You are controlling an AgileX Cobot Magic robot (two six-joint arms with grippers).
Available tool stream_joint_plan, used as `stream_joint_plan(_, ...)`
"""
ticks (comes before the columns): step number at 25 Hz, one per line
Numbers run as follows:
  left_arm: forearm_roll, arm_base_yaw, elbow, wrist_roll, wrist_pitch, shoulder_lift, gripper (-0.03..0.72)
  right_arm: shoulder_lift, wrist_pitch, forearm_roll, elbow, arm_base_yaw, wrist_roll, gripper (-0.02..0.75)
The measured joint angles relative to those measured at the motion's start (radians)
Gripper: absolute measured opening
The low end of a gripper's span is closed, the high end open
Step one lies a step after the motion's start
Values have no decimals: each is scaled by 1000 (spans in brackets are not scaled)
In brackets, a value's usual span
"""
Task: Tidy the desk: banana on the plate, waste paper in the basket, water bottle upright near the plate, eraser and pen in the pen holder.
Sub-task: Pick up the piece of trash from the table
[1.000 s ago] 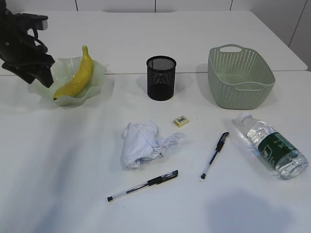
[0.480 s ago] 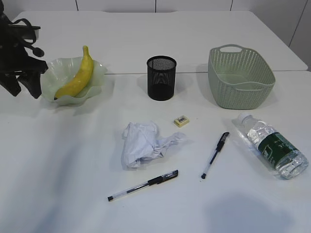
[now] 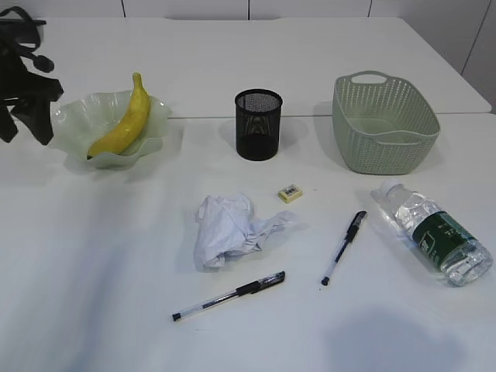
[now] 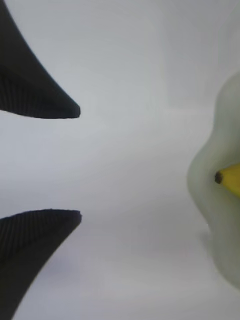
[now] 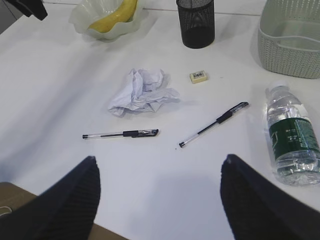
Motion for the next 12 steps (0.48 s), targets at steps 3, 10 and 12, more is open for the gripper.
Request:
stream_joint_plan(3, 15, 0, 89, 0, 0, -69, 414, 0, 0, 0, 0, 0, -2, 554)
stream_joint_plan(10, 19, 0, 282, 0, 0, -214, 414, 0, 0, 2, 0, 0, -21, 554)
stream_joint_plan(12, 19, 0, 328, -1, -4, -252, 414, 0, 0, 2, 0, 0, -26, 554)
